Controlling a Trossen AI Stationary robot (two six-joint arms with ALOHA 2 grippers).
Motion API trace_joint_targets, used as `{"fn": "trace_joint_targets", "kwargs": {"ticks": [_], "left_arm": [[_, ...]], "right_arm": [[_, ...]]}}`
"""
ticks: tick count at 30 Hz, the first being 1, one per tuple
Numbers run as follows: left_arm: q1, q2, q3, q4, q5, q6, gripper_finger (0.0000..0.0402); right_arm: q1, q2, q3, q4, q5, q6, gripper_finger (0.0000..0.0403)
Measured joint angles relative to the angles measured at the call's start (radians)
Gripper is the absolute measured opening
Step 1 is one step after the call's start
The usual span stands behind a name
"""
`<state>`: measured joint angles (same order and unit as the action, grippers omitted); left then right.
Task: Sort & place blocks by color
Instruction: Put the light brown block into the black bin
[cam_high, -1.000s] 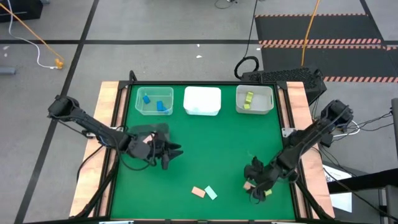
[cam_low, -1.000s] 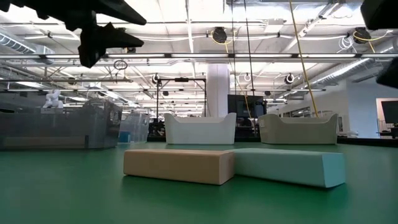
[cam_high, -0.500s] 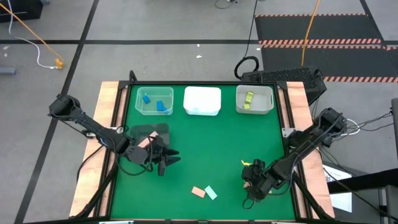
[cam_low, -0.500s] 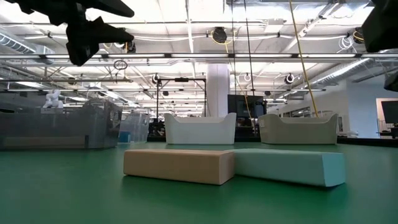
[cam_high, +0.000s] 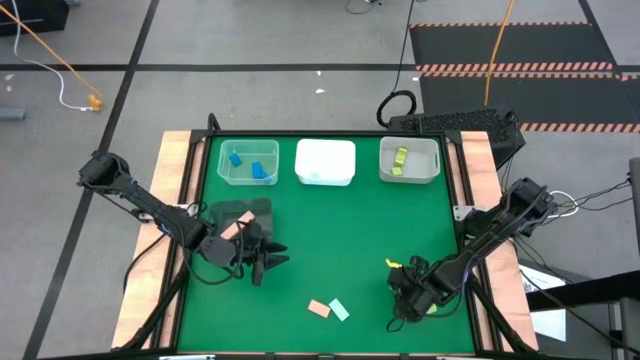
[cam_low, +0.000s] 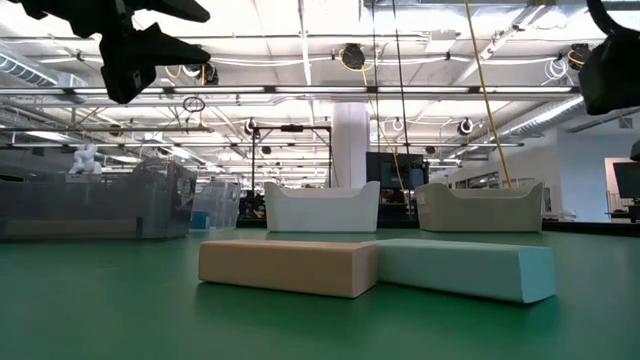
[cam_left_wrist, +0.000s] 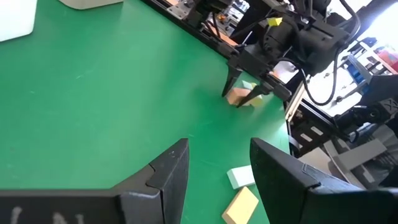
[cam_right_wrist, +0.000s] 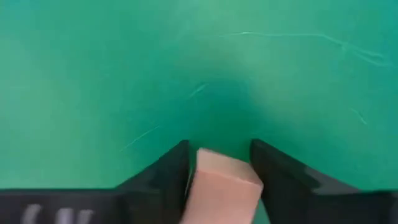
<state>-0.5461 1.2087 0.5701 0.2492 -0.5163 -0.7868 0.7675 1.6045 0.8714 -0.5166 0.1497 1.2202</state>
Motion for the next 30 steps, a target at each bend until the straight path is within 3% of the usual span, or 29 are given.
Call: {"fn": "trace_joint_targets", "kwargs": {"ticks": [4, 15, 23, 27, 30], "left_arm": [[0.0, 0.0, 0.0, 0.003, -0.013, -0.006, 0.017], [0.003, 0.0, 0.0, 0.015, -0.079, -0.007, 0.017], [0.003, 0.0, 0.0, 0.055, -0.096, -0.005, 0.017], [0.003, 0.016, -0.001, 0.164, -0.098, 0.042, 0.017], [0.004, 0.036, -0.001, 0.261, -0.098, 0.119, 0.017]], "right_arm": [[0.0, 0.006, 0.0, -0.006, -0.002, 0.065, 0.0114], [-0.047, -0.065, -0.004, -0.009, -0.02, 0.072, 0.0114], [-0.146, -0.152, -0.004, 0.068, 0.28, -0.046, 0.0114], [-0.238, -0.197, -0.004, 0.266, 0.414, -0.199, 0.0114], [-0.313, -0.21, -0.004, 0.487, 0.426, -0.368, 0.0114]]}}
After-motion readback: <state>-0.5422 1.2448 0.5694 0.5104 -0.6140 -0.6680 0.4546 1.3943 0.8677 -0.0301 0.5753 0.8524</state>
